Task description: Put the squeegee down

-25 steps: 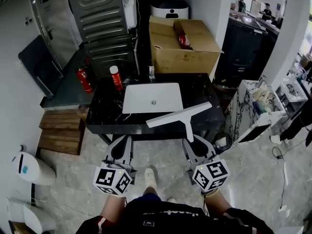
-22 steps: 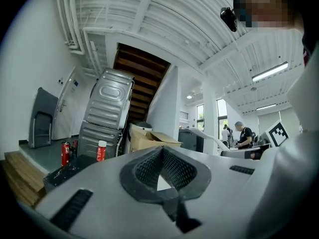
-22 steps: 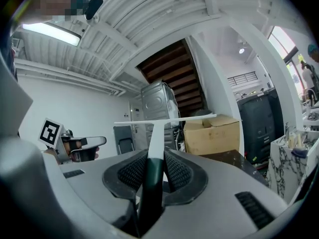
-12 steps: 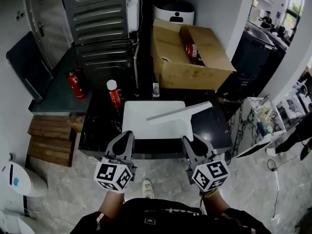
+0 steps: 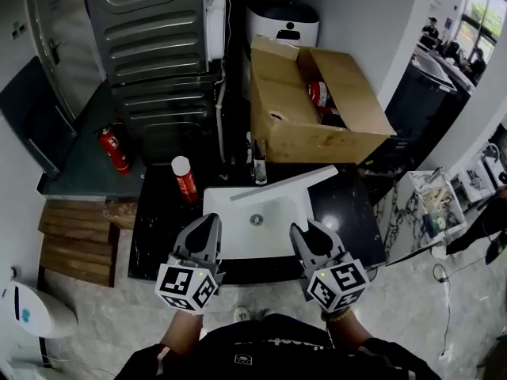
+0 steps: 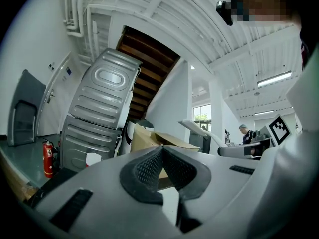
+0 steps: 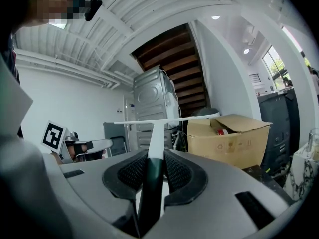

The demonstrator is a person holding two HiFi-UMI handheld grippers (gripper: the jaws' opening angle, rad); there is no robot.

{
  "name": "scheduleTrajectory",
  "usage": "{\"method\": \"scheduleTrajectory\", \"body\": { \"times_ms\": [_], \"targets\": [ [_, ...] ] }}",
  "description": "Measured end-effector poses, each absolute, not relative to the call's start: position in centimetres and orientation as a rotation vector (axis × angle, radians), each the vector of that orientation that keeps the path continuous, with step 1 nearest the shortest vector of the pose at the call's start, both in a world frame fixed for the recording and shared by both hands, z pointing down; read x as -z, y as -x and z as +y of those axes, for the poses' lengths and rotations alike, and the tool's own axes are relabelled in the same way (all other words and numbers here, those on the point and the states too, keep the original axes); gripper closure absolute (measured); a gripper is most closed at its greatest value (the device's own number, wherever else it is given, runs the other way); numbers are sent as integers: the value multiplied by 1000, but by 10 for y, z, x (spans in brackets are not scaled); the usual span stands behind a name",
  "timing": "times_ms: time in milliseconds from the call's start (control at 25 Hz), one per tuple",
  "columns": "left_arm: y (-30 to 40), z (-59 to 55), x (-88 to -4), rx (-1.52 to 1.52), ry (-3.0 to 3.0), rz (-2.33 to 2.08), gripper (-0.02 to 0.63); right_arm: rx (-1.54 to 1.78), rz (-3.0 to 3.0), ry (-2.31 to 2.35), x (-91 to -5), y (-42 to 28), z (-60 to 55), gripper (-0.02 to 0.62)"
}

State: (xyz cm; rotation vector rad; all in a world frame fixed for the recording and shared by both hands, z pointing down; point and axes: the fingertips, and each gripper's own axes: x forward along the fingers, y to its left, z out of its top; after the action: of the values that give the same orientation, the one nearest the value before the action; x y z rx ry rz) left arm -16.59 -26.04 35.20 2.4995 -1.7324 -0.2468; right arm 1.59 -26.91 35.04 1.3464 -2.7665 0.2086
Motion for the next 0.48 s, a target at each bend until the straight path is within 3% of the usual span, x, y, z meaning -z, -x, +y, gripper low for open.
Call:
{"method": "scheduleTrajectory", "body": {
  "times_ms": [480],
  "targets": [
    [177,-320,-389,140,-2355,-1839,592,-298,-2765,-1156,-393,5,-344,474]
  ]
}}
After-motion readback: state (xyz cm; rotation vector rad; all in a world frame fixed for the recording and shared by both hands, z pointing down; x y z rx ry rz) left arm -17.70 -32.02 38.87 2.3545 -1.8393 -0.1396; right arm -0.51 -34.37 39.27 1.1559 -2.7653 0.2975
